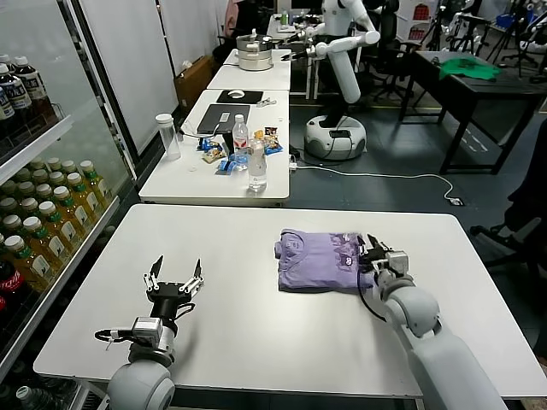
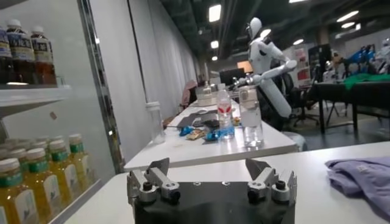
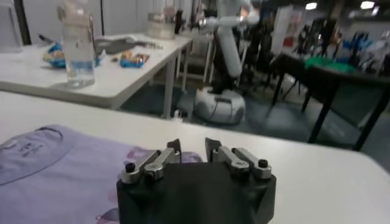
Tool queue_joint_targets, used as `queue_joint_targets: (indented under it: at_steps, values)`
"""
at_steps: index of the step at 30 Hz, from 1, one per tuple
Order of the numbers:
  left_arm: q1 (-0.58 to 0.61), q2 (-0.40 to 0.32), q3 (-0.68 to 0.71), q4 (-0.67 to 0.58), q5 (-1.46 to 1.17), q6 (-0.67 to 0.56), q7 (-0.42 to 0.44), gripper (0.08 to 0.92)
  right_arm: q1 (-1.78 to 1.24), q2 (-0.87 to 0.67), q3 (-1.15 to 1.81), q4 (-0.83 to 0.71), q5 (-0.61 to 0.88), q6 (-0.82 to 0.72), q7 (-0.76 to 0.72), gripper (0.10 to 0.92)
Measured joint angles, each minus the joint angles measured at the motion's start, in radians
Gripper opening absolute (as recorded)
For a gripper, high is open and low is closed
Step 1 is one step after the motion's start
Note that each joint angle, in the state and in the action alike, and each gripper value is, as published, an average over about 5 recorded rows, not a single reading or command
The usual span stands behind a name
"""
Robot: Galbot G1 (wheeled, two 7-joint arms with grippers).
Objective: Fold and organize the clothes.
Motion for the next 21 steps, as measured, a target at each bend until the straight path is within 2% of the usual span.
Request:
queue_joint_targets:
  at_steps: [14,17,21]
  values:
    - [0.063,-0.017,-0.004,-0.075,-0.053,-0.032,0.083,0.823,-0.385,0.016,0.239,0.309,-0.096,0.204,-0.031,0.78]
    - [0.078,-0.018,-0.01,-0.092,-0.072,-0.034,0.105,0.823,-0.467,0.035,0.281,0.367,-0.111,0.221,-0.042,0.816]
    - [0.097,-0.015,-0.017,-0.113,-0.111,-0.037,0.139,0.823,-0.546,0.054,0.318,0.419,-0.124,0.235,-0.053,0.822]
